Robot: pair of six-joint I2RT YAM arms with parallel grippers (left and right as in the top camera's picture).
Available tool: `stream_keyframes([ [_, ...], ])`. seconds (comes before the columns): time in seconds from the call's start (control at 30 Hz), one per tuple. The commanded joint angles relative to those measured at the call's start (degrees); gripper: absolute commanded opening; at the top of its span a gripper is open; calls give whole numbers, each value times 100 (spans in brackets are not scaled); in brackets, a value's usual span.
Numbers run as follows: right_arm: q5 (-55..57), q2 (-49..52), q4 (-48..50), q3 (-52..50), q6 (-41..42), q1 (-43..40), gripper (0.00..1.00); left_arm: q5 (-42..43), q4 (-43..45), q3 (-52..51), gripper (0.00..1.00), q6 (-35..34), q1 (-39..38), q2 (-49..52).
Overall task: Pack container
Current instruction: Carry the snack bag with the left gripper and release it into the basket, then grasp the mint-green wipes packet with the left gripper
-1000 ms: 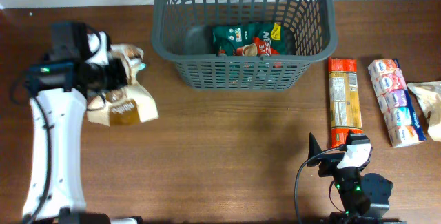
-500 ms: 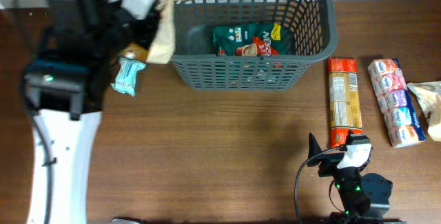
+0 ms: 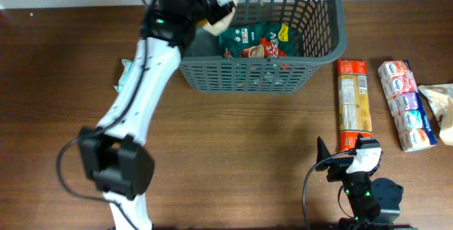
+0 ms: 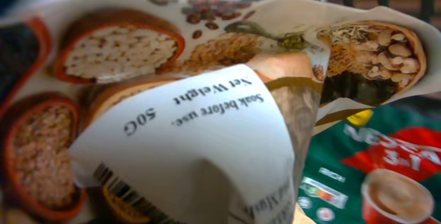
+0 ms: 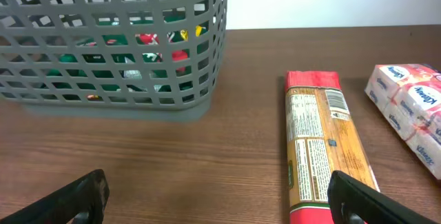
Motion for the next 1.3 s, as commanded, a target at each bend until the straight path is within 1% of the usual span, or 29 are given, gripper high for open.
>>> stream_keyframes([
  [0.0, -31, -39, -4, -37, 7, 37, 99, 184, -55, 17, 4, -264, -188, 400],
  [0.03, -31, -39, -4, -37, 7, 37, 99, 179, -129, 17, 11, -295, -214, 468],
  [0.1, -31, -39, -4, -37, 7, 37, 99, 94, -251, 17, 43, -490, -234, 514],
  [0.17, -31, -39, -4, -37, 7, 37, 99, -214, -304, 17, 65, -866, -234, 483],
  [0.23, -31, -39, -4, -37, 7, 37, 99, -450, -431, 20, 65, -1150, -216, 367],
  [0.27, -31, -39, -4, -37, 7, 37, 99, -496, -481, 20, 63, -1182, -208, 299],
  [0.3, -31, -39, -4, -37, 7, 37, 99, -601, -597, 20, 58, -1246, -186, 81],
  [0.33, -31, -39, -4, -37, 7, 37, 99, -660, -651, 20, 57, -1268, -170, -52],
  [0.37, -31, -39, -4, -37, 7, 37, 99, -796, -732, 22, 53, -1268, -149, -291],
  [0.47, -31, -39, -4, -37, 7, 37, 99, -1460, -1049, 22, 53, -1292, -111, -1152],
  [0.53, -31, -39, -4, -37, 7, 37, 99, -1777, -1287, 22, 55, -1467, -61, -1639],
  [0.6, -31, -39, -4, -37, 7, 37, 99, -2090, -1709, 22, 58, -1843, 76, -2212],
  [0.67, -31, -39, -4, -37, 7, 37, 99, -2271, -2205, 22, 59, -2396, 280, -2618],
  [0.73, -31, -39, -4, -37, 7, 37, 99, -2374, -2680, 22, 59, -2975, 546, -2839],
  [0.77, -31, -39, -4, -37, 7, 37, 99, -2400, -3156, 22, 59, -3451, 861, -2920],
  [0.87, -31, -39, -4, -37, 7, 37, 99, -2398, -3899, -22, 59, -3952, 1421, -2830],
  [0.93, -31, -39, -4, -37, 7, 37, 99, -2391, -4295, -120, 59, -4098, 1825, -2599],
  [1.03, -31, -39, -4, -37, 7, 37, 99, -2363, -4463, -286, 60, -4164, 2175, -2194],
  [1.1, -31, -39, -4, -37, 7, 37, 99, -2144, -4481, -387, 63, -4159, 2356, -1779],
  [1.2, -31, -39, -4, -37, 7, 37, 99, -1985, -4489, -393, 63, -4153, 2500, -868],
  [1.23, -31, -39, -4, -37, 7, 37, 99, -1985, -4472, -393, 63, -4098, 2516, -647],
  [1.27, -31, -39, -4, -37, 7, 37, 99, -1982, -4465, -393, 63, -3897, 2522, -442],
])
